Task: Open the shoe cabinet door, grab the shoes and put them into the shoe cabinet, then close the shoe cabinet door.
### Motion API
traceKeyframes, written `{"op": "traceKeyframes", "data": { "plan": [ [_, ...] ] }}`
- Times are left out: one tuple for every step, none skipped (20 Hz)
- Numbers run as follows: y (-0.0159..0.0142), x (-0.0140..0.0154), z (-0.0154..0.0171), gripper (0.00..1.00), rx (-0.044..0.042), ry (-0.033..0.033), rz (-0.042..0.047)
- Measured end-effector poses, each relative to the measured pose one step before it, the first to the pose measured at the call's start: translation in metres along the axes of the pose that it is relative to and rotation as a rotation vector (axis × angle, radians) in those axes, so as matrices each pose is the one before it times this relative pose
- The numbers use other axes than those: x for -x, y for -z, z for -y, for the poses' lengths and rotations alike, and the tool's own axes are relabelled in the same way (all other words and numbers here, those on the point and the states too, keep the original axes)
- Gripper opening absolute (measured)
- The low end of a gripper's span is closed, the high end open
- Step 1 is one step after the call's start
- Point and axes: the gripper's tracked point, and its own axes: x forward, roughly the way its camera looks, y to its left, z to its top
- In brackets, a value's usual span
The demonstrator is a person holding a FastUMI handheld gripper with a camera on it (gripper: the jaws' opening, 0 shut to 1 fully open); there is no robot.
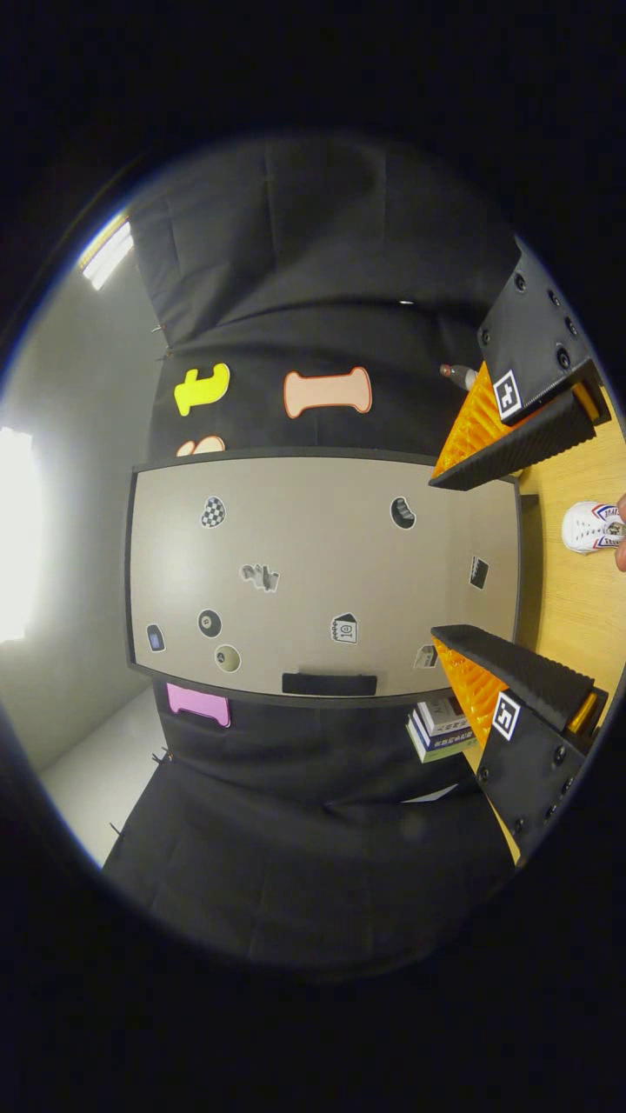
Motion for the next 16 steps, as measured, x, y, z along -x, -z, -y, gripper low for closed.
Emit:
{"op": "traceKeyframes", "data": {
  "plan": [
    [-0.00056, 0.00043, -0.00127, 0.97, 0.00099, -0.00314, 0.00140],
    [-0.00092, -0.00040, -0.00091, 0.97, 0.00260, -0.00304, 0.00143],
    [-0.00083, -0.00029, -0.00065, 0.97, 0.00378, -0.00198, 0.00267],
    [-0.00153, 0.00028, -0.00029, 0.97, 0.00373, 0.00060, 0.00350],
    [0.00042, -0.00036, -0.00060, 0.97, 0.00058, 0.00032, -0.00102],
    [0.00019, -0.00098, -0.00148, 0.97, -0.00212, -0.00271, -0.00514],
    [0.00032, -0.00078, -0.00140, 0.97, -0.00433, 0.00028, -0.00529],
    [-0.00201, -0.00115, -0.00095, 0.97, -0.00612, -0.00005, -0.00200],
    [-0.00358, -0.00032, -0.00172, 0.97, -0.00379, 0.00009, 0.00277],
    [-0.00451, -0.00139, -0.00187, 0.97, 0.00167, -0.00072, 0.00540],
    [-0.00459, -0.00112, -0.00231, 0.97, 0.00463, -0.00182, 0.00716],
    [-0.00542, -0.00227, -0.00311, 0.97, 0.00383, -0.00593, 0.00681],
    [-0.00511, -0.00373, -0.00470, 0.97, 0.00141, -0.00972, 0.00821],
    [-0.00617, -0.00410, -0.00644, 0.97, -0.00173, -0.01363, 0.00603],
    [-0.00426, -0.00510, -0.00776, 0.97, -0.00472, -0.02072, -0.00083],
    [-0.00466, -0.00617, -0.00892, 0.97, -0.00576, -0.02631, -0.01077]
  ]
}}
